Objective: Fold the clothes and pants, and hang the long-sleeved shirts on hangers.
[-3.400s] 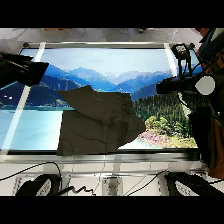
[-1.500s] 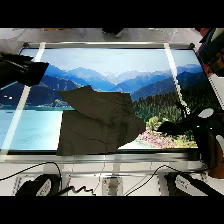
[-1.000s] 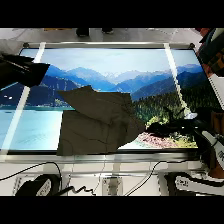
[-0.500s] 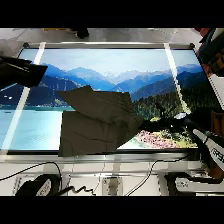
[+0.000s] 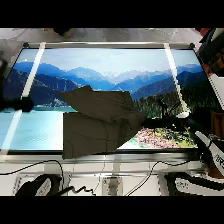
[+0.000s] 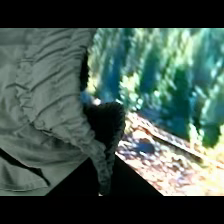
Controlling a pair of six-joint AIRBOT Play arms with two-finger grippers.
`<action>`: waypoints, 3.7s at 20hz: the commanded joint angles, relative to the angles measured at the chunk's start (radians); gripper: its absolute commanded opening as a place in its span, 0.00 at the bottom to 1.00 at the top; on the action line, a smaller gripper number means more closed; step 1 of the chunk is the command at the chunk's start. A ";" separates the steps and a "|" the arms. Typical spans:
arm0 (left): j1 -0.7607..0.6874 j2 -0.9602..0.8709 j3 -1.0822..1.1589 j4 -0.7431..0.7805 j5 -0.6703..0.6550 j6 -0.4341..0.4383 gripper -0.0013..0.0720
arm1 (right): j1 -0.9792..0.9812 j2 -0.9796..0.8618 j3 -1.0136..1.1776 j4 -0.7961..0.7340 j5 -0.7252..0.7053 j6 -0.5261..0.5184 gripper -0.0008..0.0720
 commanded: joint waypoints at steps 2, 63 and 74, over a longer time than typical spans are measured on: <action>0.114 -0.011 -0.243 0.046 -0.145 0.006 0.67 | 0.001 0.015 0.001 0.013 0.018 0.015 0.05; 0.338 0.389 0.236 -0.990 0.521 0.393 0.04 | 0.001 0.763 0.666 0.233 0.130 0.574 0.05; -0.117 -0.455 0.237 -0.623 0.302 0.299 0.04 | 0.150 0.021 0.577 -0.097 -0.140 0.600 0.05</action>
